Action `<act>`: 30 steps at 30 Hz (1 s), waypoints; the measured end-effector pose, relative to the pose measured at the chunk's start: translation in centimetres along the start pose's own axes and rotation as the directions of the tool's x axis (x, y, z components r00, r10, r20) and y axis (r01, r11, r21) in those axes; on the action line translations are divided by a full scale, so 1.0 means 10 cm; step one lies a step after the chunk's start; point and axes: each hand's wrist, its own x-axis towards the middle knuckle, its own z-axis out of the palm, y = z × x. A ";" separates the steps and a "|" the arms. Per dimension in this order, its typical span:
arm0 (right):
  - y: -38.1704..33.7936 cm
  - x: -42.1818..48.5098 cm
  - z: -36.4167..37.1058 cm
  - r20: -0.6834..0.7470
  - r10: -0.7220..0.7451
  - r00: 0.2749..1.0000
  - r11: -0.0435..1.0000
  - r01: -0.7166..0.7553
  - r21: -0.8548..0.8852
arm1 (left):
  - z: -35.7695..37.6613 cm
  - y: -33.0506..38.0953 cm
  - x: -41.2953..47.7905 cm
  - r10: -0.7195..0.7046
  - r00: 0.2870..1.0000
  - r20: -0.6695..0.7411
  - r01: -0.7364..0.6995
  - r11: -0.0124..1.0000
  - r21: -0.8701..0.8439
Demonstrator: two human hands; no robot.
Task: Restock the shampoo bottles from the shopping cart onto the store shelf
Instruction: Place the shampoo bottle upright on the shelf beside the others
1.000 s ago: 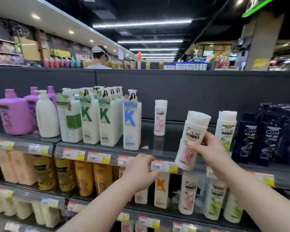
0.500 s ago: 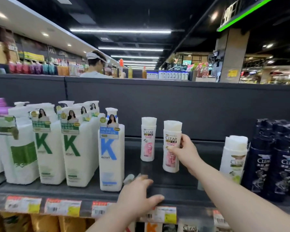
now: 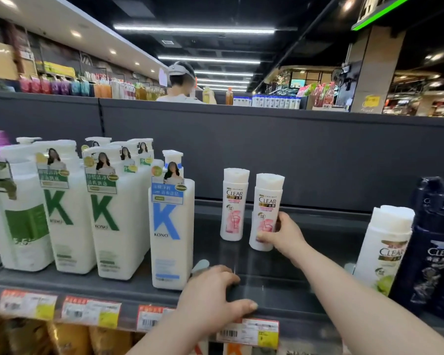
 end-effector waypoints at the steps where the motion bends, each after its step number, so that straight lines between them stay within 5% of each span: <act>1: -0.02 0.03 -0.01 0.015 0.005 1.000 1.000 -0.005 0.008 | 0.00 0.00 0.00 0.000 1.000 0.004 0.000 1.000 0.000; 30: -0.02 0.10 0.08 0.009 0.018 1.000 1.000 -0.018 -0.021 | 0.01 0.02 -0.02 -0.054 0.999 0.005 0.054 0.998 -0.034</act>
